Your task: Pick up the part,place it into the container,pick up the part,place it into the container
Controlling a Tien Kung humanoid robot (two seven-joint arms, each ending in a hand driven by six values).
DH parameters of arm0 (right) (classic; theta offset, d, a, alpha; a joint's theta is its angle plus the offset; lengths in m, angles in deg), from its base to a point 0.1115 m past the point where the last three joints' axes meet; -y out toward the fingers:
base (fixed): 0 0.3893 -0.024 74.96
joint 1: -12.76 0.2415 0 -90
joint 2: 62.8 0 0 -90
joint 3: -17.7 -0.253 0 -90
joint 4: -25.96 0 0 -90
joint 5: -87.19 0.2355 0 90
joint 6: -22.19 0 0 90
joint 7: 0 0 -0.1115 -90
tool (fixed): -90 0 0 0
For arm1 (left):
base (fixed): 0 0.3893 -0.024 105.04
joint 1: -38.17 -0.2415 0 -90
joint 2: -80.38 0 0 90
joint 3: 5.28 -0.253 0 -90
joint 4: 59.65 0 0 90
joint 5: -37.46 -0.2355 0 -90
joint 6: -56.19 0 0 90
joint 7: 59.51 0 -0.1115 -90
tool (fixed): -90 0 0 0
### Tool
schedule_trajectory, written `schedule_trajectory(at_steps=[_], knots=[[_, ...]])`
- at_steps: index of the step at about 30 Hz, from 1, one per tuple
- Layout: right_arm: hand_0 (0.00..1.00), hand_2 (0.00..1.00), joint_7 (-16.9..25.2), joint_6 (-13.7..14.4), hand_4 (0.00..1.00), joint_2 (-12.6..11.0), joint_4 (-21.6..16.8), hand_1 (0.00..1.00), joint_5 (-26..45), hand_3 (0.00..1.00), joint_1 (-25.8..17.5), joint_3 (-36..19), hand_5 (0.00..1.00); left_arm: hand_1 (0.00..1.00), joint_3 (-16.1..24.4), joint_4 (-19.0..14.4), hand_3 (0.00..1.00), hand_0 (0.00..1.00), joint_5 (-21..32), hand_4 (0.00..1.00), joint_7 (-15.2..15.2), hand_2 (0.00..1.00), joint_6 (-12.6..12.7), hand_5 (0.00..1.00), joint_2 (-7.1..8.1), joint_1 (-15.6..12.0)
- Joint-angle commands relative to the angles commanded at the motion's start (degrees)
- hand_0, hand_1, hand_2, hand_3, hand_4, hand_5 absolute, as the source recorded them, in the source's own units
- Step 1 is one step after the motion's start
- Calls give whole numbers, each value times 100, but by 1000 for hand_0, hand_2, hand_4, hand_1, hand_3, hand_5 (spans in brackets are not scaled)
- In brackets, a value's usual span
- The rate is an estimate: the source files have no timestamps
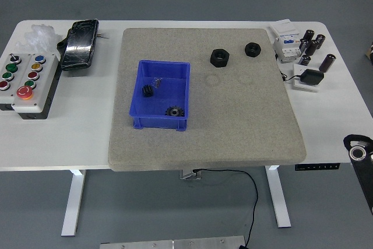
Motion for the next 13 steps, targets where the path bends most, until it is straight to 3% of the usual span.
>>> schedule_trajectory(at_steps=[8, 13], knots=[[283, 507, -208, 0, 718, -135, 503, 475, -37, 673, 544, 615, 463, 715, -168, 0, 831, 719, 410, 800, -13, 729, 75, 533, -47, -201], [283, 507, -416, 0, 718, -199, 616, 475, -257, 673, 903, 1078, 463, 715, -125, 0, 831, 719, 428, 800, 8, 729, 96, 533, -109, -277]])
